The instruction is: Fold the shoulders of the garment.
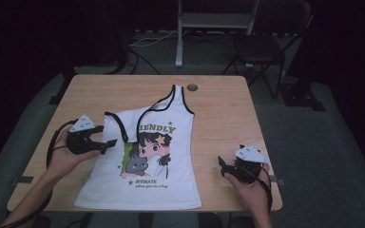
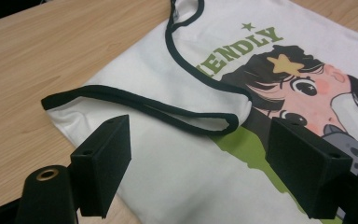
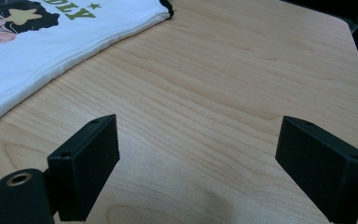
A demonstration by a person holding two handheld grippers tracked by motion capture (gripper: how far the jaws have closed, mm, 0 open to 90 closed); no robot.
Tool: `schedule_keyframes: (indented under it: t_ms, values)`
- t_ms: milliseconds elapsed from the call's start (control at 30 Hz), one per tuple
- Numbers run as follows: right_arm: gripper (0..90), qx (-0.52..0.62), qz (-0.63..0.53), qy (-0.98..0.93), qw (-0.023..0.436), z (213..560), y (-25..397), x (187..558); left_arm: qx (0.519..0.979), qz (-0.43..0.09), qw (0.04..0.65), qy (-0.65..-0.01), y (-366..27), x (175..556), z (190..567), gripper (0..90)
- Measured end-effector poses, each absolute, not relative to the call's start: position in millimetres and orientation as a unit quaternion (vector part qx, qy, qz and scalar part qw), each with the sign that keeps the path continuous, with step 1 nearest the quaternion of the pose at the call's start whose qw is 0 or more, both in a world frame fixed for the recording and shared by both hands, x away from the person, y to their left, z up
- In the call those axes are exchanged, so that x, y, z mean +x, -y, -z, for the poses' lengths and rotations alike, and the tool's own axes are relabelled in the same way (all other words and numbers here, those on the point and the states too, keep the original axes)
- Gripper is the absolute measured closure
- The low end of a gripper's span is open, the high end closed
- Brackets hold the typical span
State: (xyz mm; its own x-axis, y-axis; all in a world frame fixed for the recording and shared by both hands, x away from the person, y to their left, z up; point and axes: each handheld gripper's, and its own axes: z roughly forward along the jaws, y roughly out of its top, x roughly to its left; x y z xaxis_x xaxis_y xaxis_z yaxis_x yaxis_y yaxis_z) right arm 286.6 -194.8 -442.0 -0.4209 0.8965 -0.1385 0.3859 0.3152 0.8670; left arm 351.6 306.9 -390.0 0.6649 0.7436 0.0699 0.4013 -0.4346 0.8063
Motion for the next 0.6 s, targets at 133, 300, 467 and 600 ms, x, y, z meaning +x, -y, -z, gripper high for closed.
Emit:
schedule_keyframes:
  t_ms: [133, 300, 467, 600]
  values:
    - [12.7, 0.431, -0.396, -0.745, 0.321, 442.1, 194.8, 286.9, 0.809, -0.216, 0.414, -0.356, -316.9, 342.4, 387.1, 21.8]
    - [12.7, 0.431, -0.396, -0.744, 0.321, 442.1, 194.8, 286.7, 0.807, -0.220, 0.415, -0.358, -325.5, 335.5, 385.7, 21.8]
    - [12.8, 0.431, -0.396, -0.745, 0.321, 442.1, 194.8, 286.9, 0.798, -0.227, 0.421, -0.367, -339.0, 326.4, 385.0, 21.8]
    - [12.8, 0.431, -0.397, -0.744, 0.321, 442.1, 194.8, 286.7, 0.793, -0.230, 0.420, -0.376, -349.1, 318.8, 388.4, 21.8]
